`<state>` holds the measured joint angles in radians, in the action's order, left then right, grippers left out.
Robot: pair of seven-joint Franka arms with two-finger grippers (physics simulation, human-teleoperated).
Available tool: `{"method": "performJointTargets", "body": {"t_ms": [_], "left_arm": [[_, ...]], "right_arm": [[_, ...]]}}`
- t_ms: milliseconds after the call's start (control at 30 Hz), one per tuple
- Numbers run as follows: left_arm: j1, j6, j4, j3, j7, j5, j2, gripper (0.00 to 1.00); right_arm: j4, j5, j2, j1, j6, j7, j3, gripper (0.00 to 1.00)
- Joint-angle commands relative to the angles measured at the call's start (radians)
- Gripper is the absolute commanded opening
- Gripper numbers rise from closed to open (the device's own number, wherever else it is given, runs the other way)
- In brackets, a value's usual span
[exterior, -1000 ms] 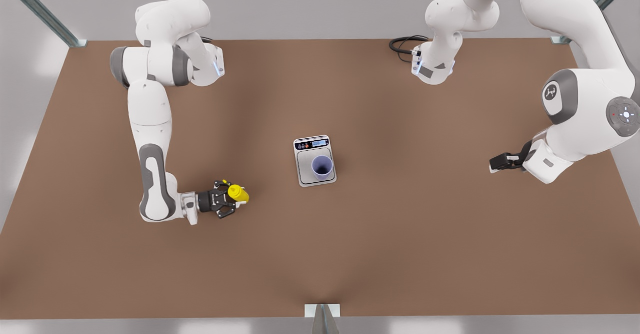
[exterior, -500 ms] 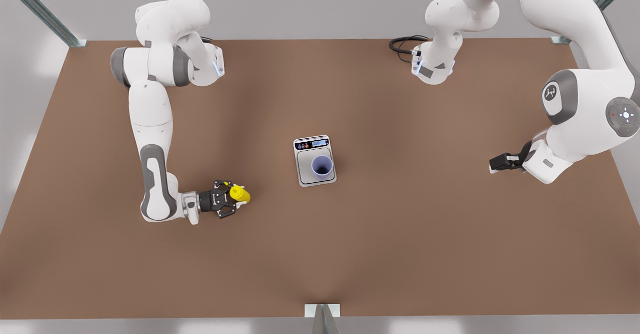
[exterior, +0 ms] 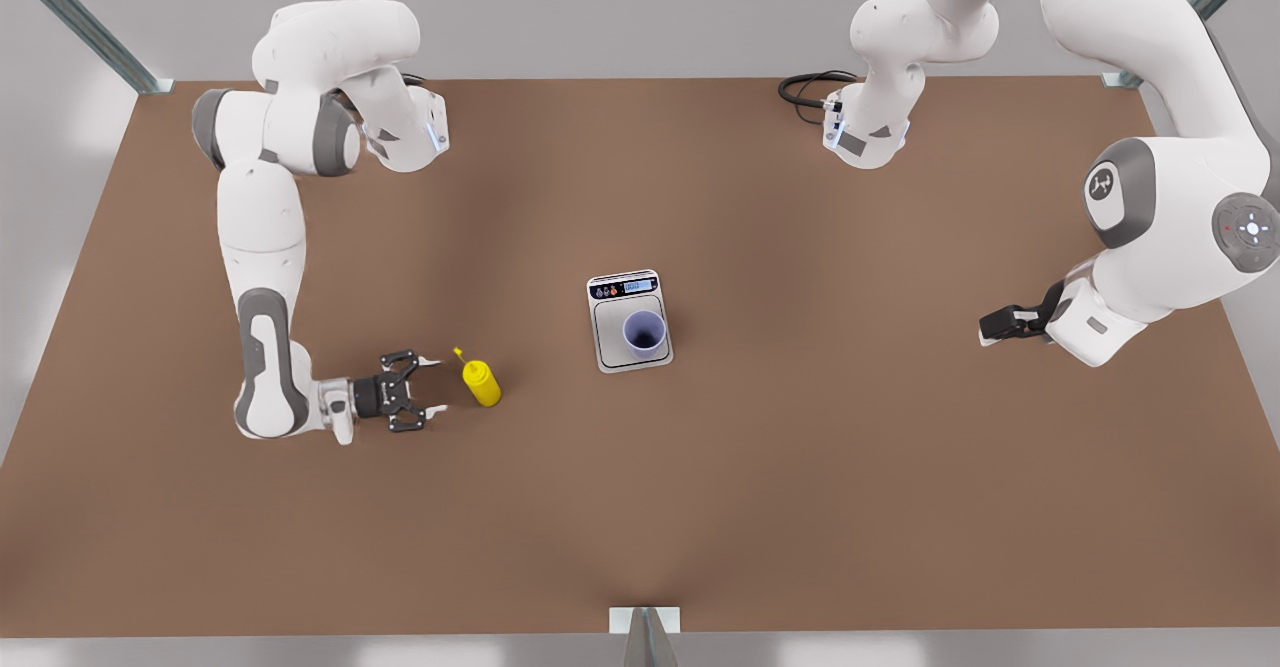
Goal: Move cup to the weight, pick up sauce bottle, pour sauce
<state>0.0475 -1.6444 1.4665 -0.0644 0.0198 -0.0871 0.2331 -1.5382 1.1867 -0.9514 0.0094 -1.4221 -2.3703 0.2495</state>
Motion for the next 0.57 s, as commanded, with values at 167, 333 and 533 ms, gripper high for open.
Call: {"method": "performJointTargets", "body": {"t_ms": [167,333,533], "left_arm": [[0.003,0.008,-0.014,0.002,0.020,0.000,-0.003,1.00],[0.018,0.000,-0.017,0.000,0.032,-0.002,0.003,1.00],[0.020,0.015,-0.035,0.000,0.038,0.007,-0.001,1.00]], "right_arm": [[0.297,-0.349,0.152,0.084,-0.009,1.091,0.197,1.00],[0.144,-1.010,0.548,0.046,-0.238,2.014,-0.039,1.00],[0.012,-1.059,0.780,-0.025,-0.229,2.218,-0.133,1.00]]}}
